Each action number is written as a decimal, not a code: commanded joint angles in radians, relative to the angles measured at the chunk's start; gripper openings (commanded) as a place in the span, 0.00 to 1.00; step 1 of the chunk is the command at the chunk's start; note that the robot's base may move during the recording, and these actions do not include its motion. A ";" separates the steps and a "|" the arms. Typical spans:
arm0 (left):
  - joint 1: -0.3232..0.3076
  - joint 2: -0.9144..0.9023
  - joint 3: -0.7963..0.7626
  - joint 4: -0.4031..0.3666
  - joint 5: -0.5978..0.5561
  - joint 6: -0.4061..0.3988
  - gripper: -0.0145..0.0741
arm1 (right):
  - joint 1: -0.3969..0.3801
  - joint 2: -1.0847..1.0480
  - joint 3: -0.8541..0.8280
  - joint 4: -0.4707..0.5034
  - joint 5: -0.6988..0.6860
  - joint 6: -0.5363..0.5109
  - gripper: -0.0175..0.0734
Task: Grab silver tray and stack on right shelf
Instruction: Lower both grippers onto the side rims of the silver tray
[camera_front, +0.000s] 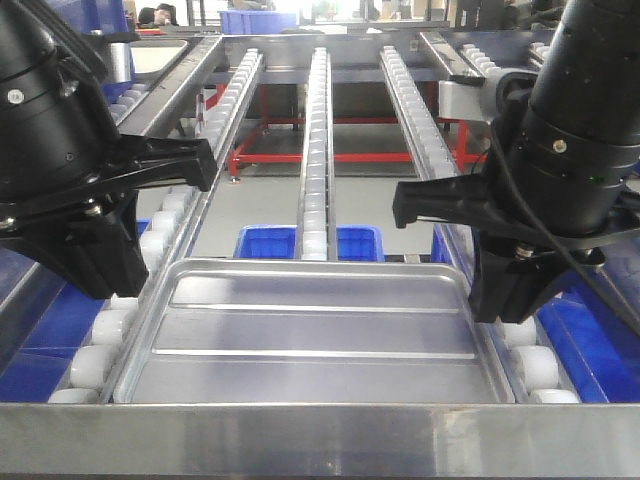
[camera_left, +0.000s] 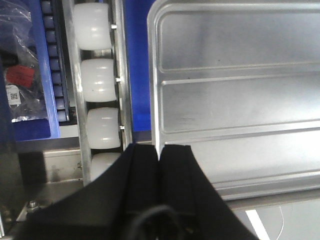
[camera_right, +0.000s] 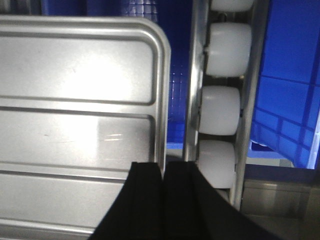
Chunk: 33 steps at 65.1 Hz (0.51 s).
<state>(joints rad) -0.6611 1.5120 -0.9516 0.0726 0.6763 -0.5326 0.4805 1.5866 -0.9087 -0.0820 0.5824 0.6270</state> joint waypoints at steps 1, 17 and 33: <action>-0.006 -0.022 -0.032 0.002 -0.034 -0.012 0.06 | 0.002 -0.034 -0.032 -0.004 -0.035 0.001 0.26; -0.006 0.018 -0.032 0.002 -0.032 -0.012 0.06 | 0.002 -0.031 -0.032 -0.003 -0.047 0.001 0.26; -0.006 0.022 -0.032 0.002 -0.034 -0.012 0.06 | 0.002 -0.031 -0.032 -0.003 -0.036 0.001 0.26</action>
<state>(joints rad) -0.6611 1.5676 -0.9532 0.0726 0.6717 -0.5326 0.4805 1.5905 -0.9096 -0.0815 0.5726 0.6270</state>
